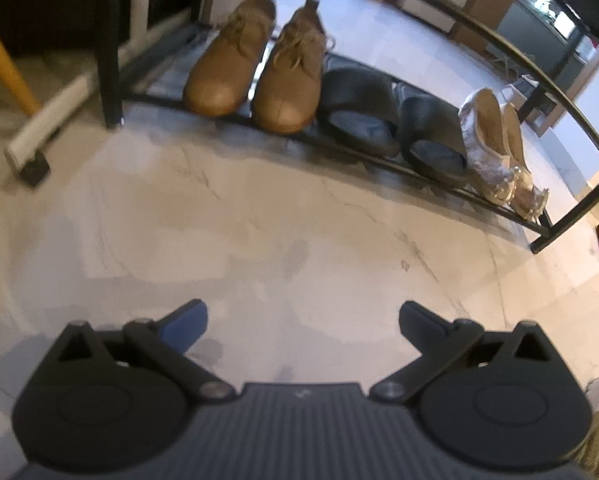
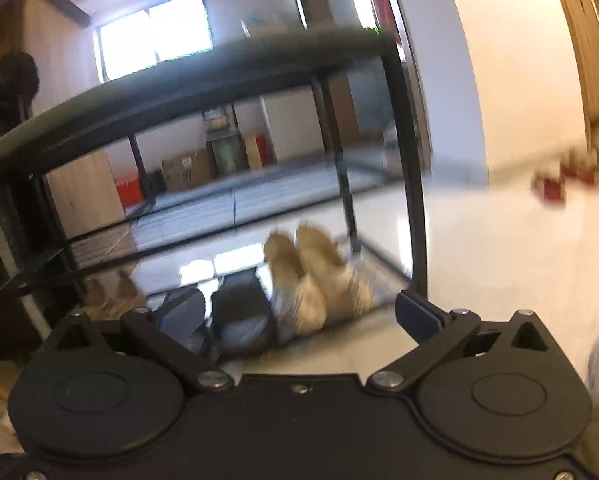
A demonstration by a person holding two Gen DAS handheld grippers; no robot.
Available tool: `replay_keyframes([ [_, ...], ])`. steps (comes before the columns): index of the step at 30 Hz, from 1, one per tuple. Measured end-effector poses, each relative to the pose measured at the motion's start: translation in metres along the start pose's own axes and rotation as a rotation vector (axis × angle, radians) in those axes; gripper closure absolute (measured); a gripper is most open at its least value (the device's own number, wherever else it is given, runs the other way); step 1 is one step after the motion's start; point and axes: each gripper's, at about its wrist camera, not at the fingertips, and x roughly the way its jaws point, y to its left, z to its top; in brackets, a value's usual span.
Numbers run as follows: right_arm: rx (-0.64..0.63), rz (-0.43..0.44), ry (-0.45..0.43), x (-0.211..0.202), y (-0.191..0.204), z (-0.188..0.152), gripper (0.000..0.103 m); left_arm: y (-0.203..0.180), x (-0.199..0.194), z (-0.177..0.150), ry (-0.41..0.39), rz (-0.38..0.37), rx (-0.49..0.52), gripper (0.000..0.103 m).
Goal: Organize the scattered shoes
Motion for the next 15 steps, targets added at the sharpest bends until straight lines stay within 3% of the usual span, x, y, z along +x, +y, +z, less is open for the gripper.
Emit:
replay_keyframes([
  [5,0.042,-0.039,0.057,0.002,-0.003,-0.009,0.0,-0.015,-0.013,0.004,-0.109,0.051,0.094,0.001],
  [9,0.102,-0.087,0.123,0.002,-0.006,-0.027,0.0,-0.017,-0.015,0.004,-0.122,0.086,0.11,0.001],
  [15,-0.037,-0.106,0.119,-0.001,0.012,-0.047,0.0,-0.02,-0.018,0.005,-0.14,0.138,0.133,0.001],
])
